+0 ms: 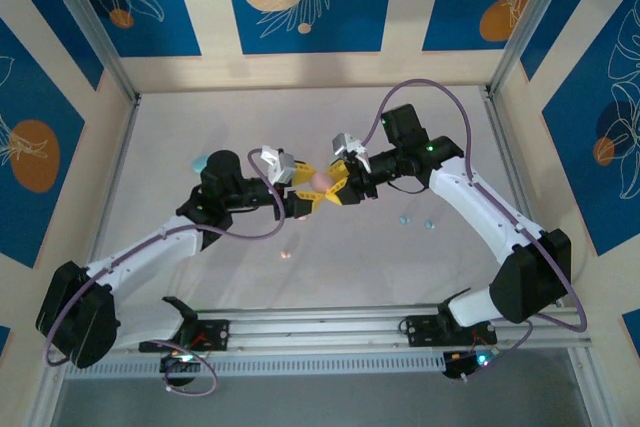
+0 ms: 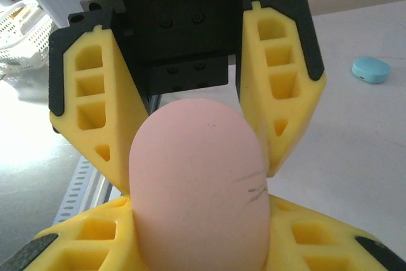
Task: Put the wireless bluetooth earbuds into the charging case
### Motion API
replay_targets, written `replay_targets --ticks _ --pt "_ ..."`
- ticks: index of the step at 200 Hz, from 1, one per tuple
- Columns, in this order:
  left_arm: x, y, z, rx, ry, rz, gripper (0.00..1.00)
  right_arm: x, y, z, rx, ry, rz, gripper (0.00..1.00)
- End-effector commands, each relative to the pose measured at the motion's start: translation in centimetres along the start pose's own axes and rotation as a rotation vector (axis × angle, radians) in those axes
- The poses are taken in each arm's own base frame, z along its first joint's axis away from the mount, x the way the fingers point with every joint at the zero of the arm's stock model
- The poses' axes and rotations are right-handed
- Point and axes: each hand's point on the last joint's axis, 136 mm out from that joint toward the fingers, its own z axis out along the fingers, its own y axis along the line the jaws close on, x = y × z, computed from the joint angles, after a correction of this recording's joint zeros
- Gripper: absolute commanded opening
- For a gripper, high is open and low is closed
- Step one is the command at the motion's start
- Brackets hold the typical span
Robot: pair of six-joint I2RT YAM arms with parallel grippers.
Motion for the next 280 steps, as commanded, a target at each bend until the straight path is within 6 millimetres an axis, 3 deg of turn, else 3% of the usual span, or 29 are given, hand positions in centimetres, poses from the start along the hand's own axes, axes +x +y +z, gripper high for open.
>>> replay_targets --ticks 1,90,117,221,280 --pt "-1.1 -0.5 0.6 0.032 -0.008 0.024 0.53 -1.1 0.4 -0.2 -0.006 -0.019 -0.051 0.33" --pt "-0.8 -0.9 0.8 0.047 0.03 0.025 0.29 -1.5 0.8 -0.6 0.024 -0.016 -0.096 0.37" --pt "-1.1 -1.0 0.5 0.043 0.003 0.045 0.26 -1.3 0.1 -1.4 0.057 -0.033 -0.055 0.44" --pt "-1.5 -1.6 0.4 0.075 -0.041 0.058 0.23 -2.8 0.1 -3.9 0.009 -0.151 0.067 0.5" --pt "-2.7 -1.3 0.3 0.048 -0.124 0.061 0.23 -3.6 -4.4 -4.8 0.184 -0.159 0.35 0.56"
